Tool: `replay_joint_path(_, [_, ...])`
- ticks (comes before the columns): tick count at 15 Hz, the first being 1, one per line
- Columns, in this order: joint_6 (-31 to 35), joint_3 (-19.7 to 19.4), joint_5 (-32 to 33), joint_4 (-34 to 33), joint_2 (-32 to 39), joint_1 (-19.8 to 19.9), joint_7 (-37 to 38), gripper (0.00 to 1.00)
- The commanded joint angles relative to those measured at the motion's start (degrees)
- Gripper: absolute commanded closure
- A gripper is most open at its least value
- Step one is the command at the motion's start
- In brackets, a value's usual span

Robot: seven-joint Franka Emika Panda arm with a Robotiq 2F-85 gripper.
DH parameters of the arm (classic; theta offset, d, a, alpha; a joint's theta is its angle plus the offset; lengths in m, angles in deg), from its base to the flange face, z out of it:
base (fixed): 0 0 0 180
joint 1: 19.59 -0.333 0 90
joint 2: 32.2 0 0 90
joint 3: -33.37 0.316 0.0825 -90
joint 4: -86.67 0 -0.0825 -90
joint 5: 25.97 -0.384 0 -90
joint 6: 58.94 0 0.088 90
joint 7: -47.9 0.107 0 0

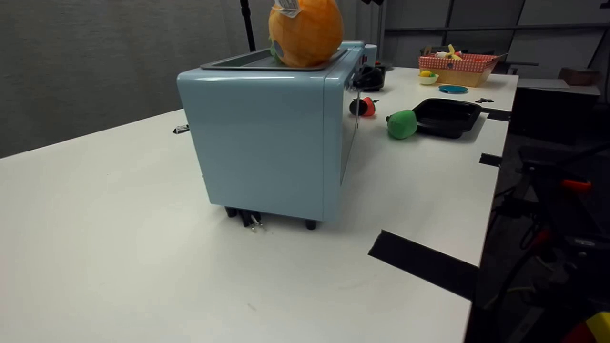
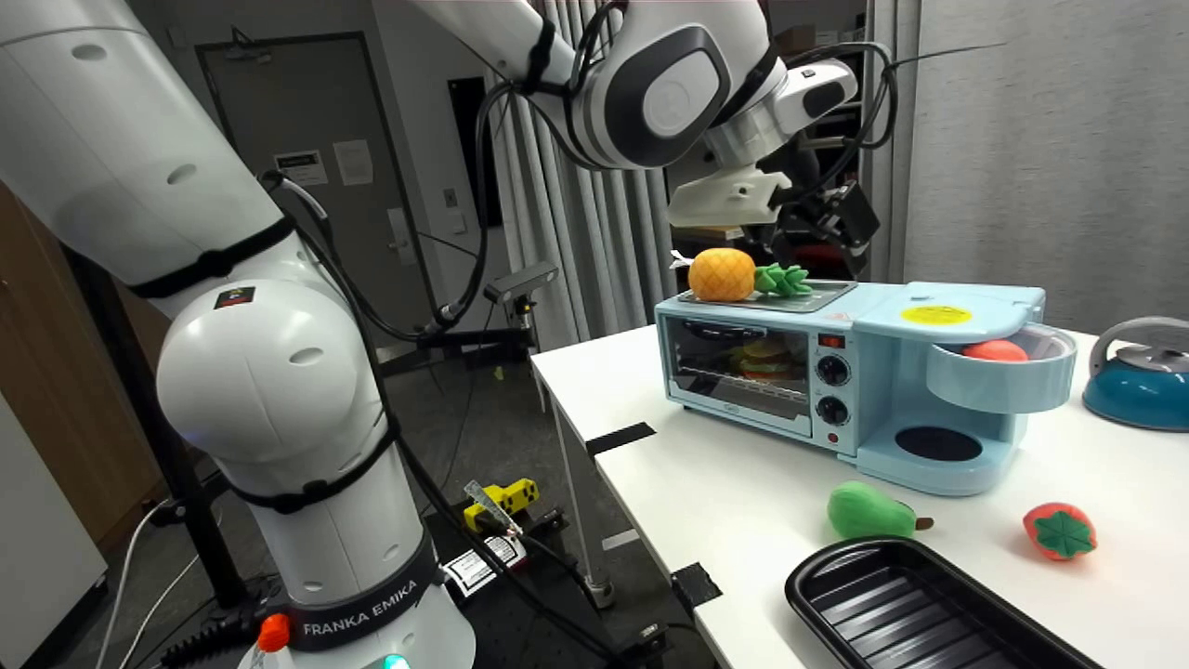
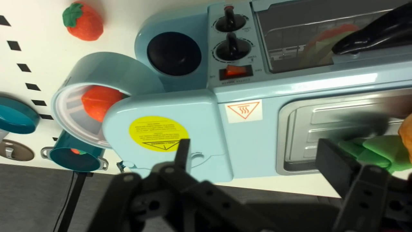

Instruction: Flick the switch on the machine

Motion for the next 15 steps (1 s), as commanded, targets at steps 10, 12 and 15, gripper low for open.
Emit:
replay_joint_path(10, [0.0, -0.5, 0.4, 0.1, -0.1, -0.4, 0.4, 0.00])
replay_joint_path(12, [0.0, -0.5, 0.4, 0.1, -0.1, -0.4, 0.4, 0.00])
replay_joint_path(15, [0.0, -0.5, 0.4, 0.1, -0.1, -0.4, 0.4, 0.00])
